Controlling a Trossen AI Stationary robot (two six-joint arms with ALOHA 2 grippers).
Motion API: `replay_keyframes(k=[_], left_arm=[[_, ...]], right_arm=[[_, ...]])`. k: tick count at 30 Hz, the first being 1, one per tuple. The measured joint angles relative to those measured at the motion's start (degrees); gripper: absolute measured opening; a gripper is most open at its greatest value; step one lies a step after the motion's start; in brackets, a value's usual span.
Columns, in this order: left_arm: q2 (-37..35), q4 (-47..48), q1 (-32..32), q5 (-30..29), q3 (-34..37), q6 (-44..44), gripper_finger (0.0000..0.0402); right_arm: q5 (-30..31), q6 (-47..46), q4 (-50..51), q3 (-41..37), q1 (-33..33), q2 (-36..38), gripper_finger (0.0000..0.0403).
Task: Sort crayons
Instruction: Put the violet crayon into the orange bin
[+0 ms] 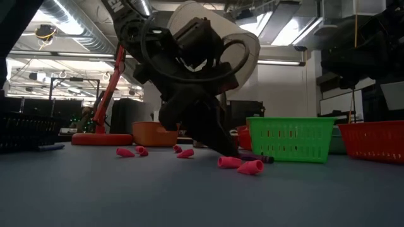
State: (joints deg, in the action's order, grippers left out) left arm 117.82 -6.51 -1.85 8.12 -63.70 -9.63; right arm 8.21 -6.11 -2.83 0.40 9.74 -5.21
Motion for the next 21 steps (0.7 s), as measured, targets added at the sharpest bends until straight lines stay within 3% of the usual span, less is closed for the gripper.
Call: replay_keyframes(k=[5,16,21], left_arm=[[0.0,0.73,-0.04,-0.32,-0.09,0.02,0.0109],[-0.1,1.18,-0.05,0.52,0.0,-0.02,0.0014],[-0.2,1.23,-0.61,0.3,0.0,-0.02,0.0006]], right_arm=[[0.0,0.02,0.07,0.0,-0.02,-0.01,0.0099],[0.04,0.0,0.09,0.0,-0.01,-0.02,0.0099],[0.15,0.0,0.09,0.0,-0.02,-0.02,0.0099]])
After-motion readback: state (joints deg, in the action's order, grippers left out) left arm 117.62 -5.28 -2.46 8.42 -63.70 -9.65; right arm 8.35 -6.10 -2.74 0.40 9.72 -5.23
